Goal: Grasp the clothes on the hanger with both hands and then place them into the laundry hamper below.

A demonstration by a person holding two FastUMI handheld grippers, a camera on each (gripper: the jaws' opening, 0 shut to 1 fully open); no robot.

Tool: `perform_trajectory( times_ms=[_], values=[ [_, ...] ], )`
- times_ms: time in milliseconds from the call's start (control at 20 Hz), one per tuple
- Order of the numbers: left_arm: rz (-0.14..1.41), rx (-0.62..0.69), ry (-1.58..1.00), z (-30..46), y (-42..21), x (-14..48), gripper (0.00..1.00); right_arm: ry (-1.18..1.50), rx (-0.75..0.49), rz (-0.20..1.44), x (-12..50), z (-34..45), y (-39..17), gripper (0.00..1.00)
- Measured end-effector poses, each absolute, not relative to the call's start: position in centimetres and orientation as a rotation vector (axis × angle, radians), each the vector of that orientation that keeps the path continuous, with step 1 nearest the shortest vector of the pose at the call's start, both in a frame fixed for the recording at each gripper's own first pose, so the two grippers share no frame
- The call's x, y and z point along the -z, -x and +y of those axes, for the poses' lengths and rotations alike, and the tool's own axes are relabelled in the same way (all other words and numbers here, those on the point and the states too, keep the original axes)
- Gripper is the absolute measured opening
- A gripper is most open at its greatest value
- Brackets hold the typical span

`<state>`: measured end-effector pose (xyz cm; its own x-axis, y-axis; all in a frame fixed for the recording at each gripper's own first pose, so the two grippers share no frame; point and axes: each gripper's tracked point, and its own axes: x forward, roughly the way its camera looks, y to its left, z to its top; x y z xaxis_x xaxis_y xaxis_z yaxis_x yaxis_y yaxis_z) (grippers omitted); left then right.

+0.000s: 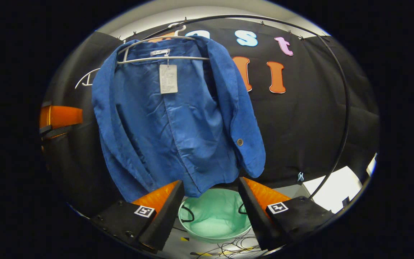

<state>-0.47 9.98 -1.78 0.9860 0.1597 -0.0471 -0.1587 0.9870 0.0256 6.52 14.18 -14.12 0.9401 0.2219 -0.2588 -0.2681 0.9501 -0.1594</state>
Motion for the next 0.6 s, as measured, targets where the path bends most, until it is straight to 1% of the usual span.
perform_trajectory(
  times_ms=[150, 250, 300, 350, 400, 450, 600],
  values=[
    [0.029, -0.112, -0.027, 9.4, -1.0, 1.2, 0.96, 0.189, -0.229, 0.284, 14.8, 13.4, -7.3, 1.00],
    [0.030, -0.134, -0.025, 10.4, -1.5, 1.1, 0.96, 0.184, -0.231, 0.273, 13.2, 13.8, -7.6, 1.00],
    [0.026, -0.162, -0.016, 11.1, -1.3, 0.7, 0.94, 0.183, -0.246, 0.244, 11.7, 14.4, -7.7, 1.00],
    [0.019, -0.192, -0.008, 11.6, -1.0, 0.2, 0.96, 0.183, -0.264, 0.220, 9.7, 15.0, -7.5, 0.99],
    [0.003, -0.220, -0.002, 12.0, -0.5, -0.4, 0.94, 0.194, -0.282, 0.192, 7.9, 15.4, -7.4, 0.99],
    [-0.018, -0.250, 0.000, 12.4, 0.0, -1.0, 0.96, 0.218, -0.291, 0.159, 5.9, 15.5, -7.1, 0.98],
    [-0.029, -0.323, 0.003, 12.8, 1.3, -1.3, 0.94, 0.257, -0.346, 0.041, -0.4, 16.5, -5.9, 0.98]
  ],
)
